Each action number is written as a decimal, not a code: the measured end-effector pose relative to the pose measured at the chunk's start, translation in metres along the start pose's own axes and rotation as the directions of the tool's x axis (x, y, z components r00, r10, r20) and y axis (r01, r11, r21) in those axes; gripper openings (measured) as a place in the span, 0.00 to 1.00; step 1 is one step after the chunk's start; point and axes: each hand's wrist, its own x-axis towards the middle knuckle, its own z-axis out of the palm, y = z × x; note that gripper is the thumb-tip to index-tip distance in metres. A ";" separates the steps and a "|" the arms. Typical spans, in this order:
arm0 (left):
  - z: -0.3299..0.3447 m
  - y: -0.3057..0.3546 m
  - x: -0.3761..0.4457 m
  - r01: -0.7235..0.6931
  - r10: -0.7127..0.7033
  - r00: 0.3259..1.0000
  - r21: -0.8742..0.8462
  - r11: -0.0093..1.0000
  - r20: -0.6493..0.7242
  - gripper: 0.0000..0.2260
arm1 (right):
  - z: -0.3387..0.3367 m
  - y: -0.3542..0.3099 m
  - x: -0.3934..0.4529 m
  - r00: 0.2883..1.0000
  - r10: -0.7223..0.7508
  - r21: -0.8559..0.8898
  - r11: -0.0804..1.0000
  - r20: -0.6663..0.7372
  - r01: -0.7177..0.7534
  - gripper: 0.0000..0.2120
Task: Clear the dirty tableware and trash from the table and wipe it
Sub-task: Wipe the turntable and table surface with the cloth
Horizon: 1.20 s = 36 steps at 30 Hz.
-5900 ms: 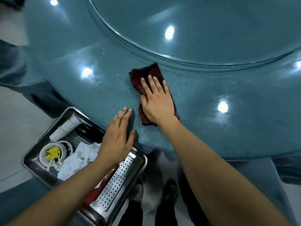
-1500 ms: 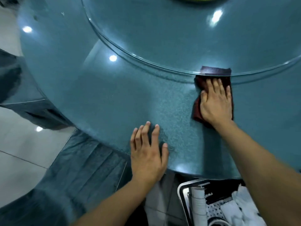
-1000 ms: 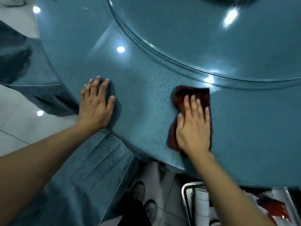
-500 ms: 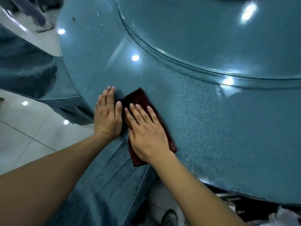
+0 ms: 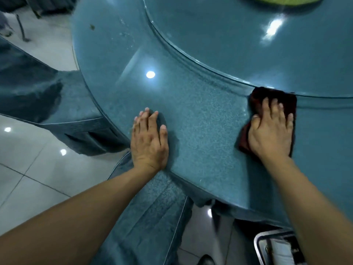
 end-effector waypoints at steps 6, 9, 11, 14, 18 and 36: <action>-0.020 -0.014 0.012 -0.071 0.081 0.995 -0.158 0.985 0.055 0.25 | 0.031 -0.146 -0.045 0.989 -0.150 -0.005 0.989 0.009 0.150 0.32; -0.046 -0.053 0.039 -0.184 0.205 0.977 -0.249 0.951 0.060 0.22 | 0.045 -0.216 -0.074 0.977 -0.212 0.033 0.977 0.004 0.212 0.31; -0.056 -0.081 0.064 -0.240 0.250 0.967 -0.170 0.956 0.040 0.21 | 0.049 -0.239 -0.095 0.979 -0.204 0.039 0.978 -0.008 0.204 0.30; -0.052 -0.107 0.103 -0.269 0.270 0.955 -0.023 0.963 0.121 0.21 | 0.048 -0.238 -0.120 0.975 -0.220 0.036 0.975 0.027 0.219 0.30; -0.039 -0.112 0.130 -0.298 0.279 0.935 0.060 0.953 0.218 0.24 | 0.034 -0.173 -0.128 1.000 -0.006 -0.021 1.000 -0.003 0.006 0.30; -0.039 -0.113 0.132 -0.295 0.280 0.942 0.060 0.954 0.188 0.28 | 0.055 -0.294 0.001 0.974 -0.223 0.064 0.973 0.032 0.221 0.30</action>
